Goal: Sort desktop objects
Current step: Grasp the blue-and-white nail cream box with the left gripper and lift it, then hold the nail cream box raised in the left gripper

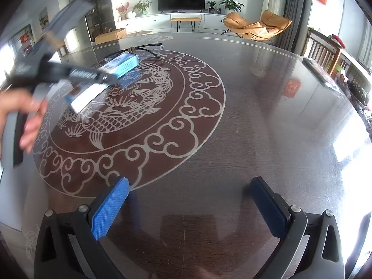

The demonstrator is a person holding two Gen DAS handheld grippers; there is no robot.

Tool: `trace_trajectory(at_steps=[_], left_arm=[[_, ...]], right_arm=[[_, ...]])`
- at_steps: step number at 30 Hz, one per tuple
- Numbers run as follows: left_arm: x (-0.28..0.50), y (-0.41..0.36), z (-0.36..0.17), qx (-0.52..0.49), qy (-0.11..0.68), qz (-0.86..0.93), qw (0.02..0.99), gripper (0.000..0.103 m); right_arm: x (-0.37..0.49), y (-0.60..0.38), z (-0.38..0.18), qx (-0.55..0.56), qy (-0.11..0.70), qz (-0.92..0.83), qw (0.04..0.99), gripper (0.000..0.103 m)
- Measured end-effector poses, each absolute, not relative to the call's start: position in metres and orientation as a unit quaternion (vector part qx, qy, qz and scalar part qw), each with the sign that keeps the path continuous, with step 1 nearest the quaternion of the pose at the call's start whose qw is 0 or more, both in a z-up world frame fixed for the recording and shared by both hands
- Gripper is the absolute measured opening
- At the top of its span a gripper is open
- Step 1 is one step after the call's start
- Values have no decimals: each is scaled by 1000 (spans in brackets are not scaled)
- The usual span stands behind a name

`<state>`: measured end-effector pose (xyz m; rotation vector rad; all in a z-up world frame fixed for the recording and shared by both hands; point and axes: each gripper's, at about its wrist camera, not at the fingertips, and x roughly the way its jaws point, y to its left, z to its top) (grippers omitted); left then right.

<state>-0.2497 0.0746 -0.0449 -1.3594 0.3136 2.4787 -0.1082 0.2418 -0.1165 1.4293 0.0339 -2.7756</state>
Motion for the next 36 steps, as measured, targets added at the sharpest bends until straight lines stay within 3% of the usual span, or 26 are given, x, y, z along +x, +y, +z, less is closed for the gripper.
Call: trace_trajectory(at_steps=[7,13,36], left_arm=[[-156,-5,-50,-457,72,880,108,45],[-125,-58,-55,-448,49,888,89,45],[-124,-61,-57,-433,28,899,60,45]], right_arm=[[-104,241,-115,458,11,-889,10,103],[-103,241,-115,457,11,-889,10,103],[-103,241,-116,457,11,-889,10,103]])
